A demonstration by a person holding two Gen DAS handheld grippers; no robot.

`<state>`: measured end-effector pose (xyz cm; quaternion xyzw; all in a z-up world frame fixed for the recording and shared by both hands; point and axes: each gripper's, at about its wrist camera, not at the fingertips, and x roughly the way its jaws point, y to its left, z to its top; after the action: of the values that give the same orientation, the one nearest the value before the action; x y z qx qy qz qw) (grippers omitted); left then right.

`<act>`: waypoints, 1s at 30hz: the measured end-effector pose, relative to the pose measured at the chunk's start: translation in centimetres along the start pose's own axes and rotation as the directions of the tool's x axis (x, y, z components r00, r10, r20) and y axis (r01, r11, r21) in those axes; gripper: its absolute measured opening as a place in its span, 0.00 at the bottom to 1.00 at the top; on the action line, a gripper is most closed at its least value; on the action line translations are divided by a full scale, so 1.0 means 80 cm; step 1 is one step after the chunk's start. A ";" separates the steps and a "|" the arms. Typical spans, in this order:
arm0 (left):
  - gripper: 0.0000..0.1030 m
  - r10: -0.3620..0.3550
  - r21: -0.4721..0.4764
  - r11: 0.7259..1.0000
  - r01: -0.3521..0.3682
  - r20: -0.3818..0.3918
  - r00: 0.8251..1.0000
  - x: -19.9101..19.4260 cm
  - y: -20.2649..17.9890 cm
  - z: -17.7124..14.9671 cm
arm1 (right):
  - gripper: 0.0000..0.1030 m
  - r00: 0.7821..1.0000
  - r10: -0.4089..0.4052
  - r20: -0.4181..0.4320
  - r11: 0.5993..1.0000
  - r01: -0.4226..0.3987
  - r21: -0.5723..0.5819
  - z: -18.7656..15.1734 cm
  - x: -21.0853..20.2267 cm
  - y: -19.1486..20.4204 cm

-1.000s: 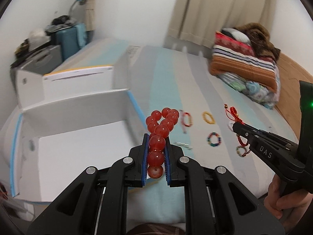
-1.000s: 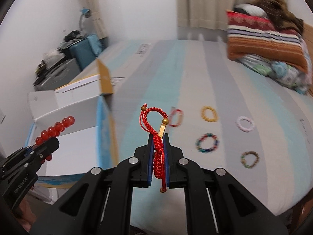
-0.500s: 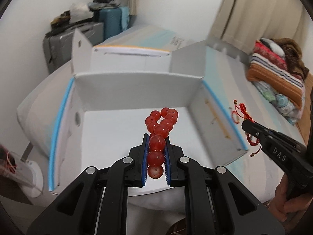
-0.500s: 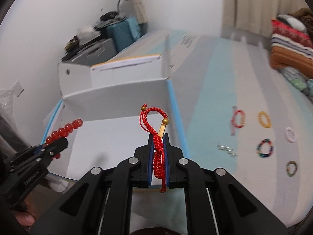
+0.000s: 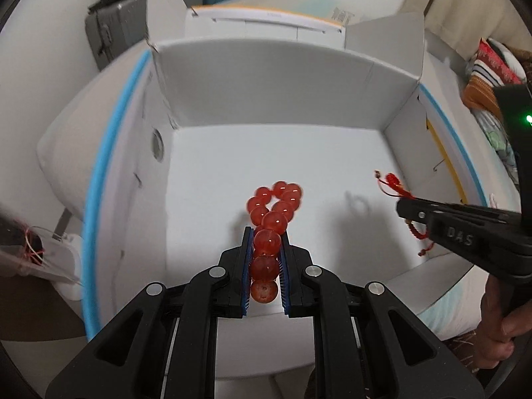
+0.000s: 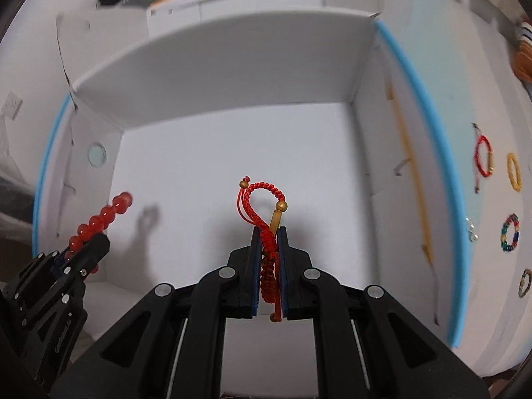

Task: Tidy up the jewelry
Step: 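Open both tools to drop the bracelets into the box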

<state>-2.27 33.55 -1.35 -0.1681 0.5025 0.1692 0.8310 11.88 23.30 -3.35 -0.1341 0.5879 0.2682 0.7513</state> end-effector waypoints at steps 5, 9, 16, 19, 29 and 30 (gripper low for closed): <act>0.12 0.016 -0.015 1.000 -0.017 -0.033 0.999 0.020 0.004 -0.001 | 0.11 0.999 -0.012 -0.048 1.000 0.011 -0.024 0.000 0.024 0.009; 0.16 0.022 -0.012 1.000 -0.022 -0.028 0.999 0.025 0.002 -0.005 | 0.44 0.999 -0.034 -0.011 0.999 0.033 -0.031 -0.002 0.015 0.014; 0.31 0.070 0.007 0.998 -0.070 0.041 0.997 0.003 -0.007 -0.005 | 0.73 0.992 -0.052 0.116 0.997 0.058 -0.050 -0.015 -0.023 0.019; 0.60 0.098 -0.002 0.995 -0.099 0.120 0.988 -0.023 -0.013 -0.012 | 0.92 0.965 -0.051 0.256 0.998 0.061 -0.031 -0.025 -0.056 0.012; 0.94 0.088 -0.021 0.996 -0.086 0.283 0.955 -0.080 -0.039 -0.033 | 0.93 0.885 -0.055 0.463 0.998 0.066 -0.006 -0.056 -0.123 -0.018; 0.94 0.087 -0.021 0.996 -0.085 0.296 0.951 -0.085 -0.043 -0.036 | 0.93 0.874 -0.057 0.483 0.998 0.069 -0.008 -0.058 -0.128 -0.021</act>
<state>-5.98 28.47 3.83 -0.1221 0.3781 0.2306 0.8882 7.36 16.99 4.95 -0.0913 0.3740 0.2758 0.8807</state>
